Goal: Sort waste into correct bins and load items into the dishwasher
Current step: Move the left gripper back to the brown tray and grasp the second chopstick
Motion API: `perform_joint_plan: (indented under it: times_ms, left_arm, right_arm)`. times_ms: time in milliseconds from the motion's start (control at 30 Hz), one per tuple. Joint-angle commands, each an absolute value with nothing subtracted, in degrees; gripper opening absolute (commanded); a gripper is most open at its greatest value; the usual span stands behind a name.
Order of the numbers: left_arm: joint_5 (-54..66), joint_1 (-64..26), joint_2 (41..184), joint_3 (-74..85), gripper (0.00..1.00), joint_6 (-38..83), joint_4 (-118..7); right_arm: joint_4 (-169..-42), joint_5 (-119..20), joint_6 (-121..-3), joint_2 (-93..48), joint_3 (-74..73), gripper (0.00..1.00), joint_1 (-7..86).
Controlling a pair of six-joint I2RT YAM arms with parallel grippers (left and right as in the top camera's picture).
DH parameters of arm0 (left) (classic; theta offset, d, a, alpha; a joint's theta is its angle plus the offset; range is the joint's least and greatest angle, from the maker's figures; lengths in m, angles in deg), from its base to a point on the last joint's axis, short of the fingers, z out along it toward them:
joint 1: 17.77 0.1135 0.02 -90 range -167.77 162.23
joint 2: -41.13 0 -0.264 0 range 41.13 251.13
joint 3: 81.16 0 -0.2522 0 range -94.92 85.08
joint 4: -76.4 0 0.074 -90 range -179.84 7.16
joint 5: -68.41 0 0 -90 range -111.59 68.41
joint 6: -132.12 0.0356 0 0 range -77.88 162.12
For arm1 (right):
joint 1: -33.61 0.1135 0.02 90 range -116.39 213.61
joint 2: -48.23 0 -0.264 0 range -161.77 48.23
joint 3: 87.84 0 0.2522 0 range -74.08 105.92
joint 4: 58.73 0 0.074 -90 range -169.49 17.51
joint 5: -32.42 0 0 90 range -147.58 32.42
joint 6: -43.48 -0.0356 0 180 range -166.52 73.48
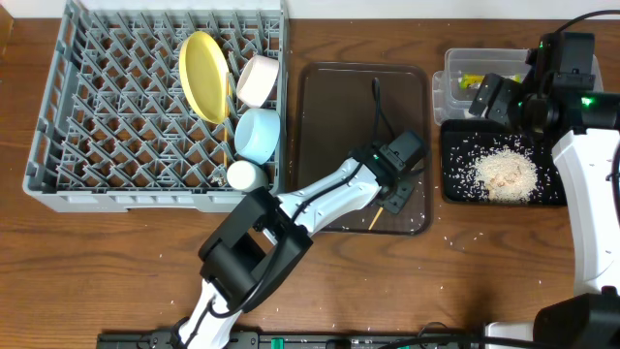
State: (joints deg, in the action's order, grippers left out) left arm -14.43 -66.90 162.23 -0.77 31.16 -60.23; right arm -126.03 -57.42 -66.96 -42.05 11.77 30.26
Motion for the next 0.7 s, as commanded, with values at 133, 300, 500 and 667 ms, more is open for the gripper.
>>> perform_joint_plan:
  times_ms: [133, 300, 500, 667]
  left_arm:
    - [-14.7, -67.2, 165.8, -0.5, 0.43, 30.4, -60.8]
    - [-14.7, -67.2, 165.9, -0.5, 0.29, 30.4, -61.3]
    - [-16.9, -67.2, 165.9, -0.5, 0.08, 30.4, -61.1]
    - [-18.7, -67.2, 165.9, -0.5, 0.08, 30.4, -60.4]
  right_arm:
    - [-126.1, -58.0, -67.7, -42.1, 12.1, 0.99, 31.0]
    - [-126.1, -58.0, -67.7, -42.1, 12.1, 0.99, 31.0]
    - [-126.1, -58.0, -67.7, -42.1, 12.1, 0.99, 31.0]
    - [-126.1, -58.0, -67.7, -42.1, 12.1, 0.99, 31.0]
